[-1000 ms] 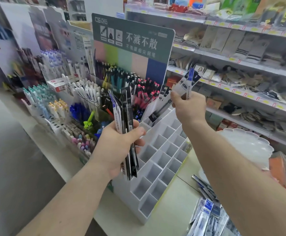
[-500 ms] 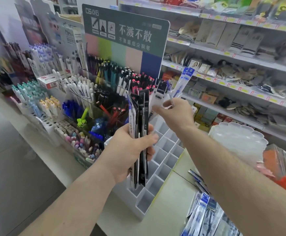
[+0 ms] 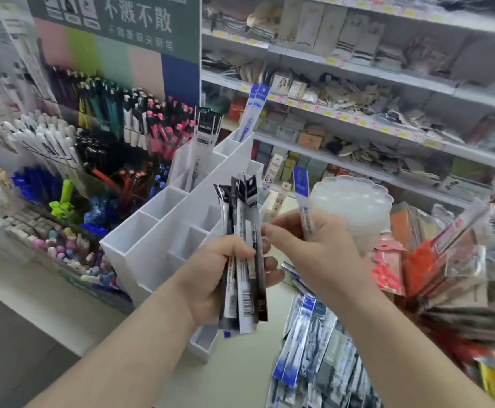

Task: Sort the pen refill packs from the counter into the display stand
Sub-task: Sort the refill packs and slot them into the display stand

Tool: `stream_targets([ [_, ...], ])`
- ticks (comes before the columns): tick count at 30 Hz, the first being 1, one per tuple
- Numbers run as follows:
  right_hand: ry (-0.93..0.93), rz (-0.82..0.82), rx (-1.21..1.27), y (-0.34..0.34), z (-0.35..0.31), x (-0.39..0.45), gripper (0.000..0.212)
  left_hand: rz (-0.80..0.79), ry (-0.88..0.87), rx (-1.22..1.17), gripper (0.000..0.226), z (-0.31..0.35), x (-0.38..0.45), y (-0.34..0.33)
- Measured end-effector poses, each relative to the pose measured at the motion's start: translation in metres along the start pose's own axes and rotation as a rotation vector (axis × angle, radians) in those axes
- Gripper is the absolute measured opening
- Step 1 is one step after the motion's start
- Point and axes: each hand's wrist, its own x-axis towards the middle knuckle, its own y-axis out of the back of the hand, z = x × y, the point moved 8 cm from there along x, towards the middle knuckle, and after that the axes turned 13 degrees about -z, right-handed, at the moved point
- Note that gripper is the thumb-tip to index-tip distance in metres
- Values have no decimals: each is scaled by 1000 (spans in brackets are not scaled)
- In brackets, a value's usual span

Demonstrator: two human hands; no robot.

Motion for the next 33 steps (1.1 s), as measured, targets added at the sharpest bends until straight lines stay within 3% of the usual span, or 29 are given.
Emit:
stream_targets([
  [5,-213,46,59,12,38,-17,17,-131,81,92,49,-22,14,-17],
  [8,-252,27,71,16,46,-23,11,-99,86,247,41,-28,21,-19],
  [10,-271,35,25,20,49,-29,21,-43,67,407,30,-28,23,-21],
  [12,-307,84,-6,27,54,-34,28,19,68,475,37,-29,23,-18],
  [17,-421,272,319,49,80,-51,21,30,107,368,34,-33,25,-8],
  [21,-378,273,441,46,81,-57,25,82,129,274,24,-39,26,-3],
  [23,-316,212,420,39,76,-54,30,189,123,417,16,-39,27,6],
  [27,-197,136,318,25,65,-47,41,406,69,1047,32,-21,24,17],
  [31,-180,150,292,9,70,-40,11,311,25,1152,44,-28,25,8],
  [33,-193,166,276,3,74,-38,13,246,12,1162,46,-33,26,3],
])
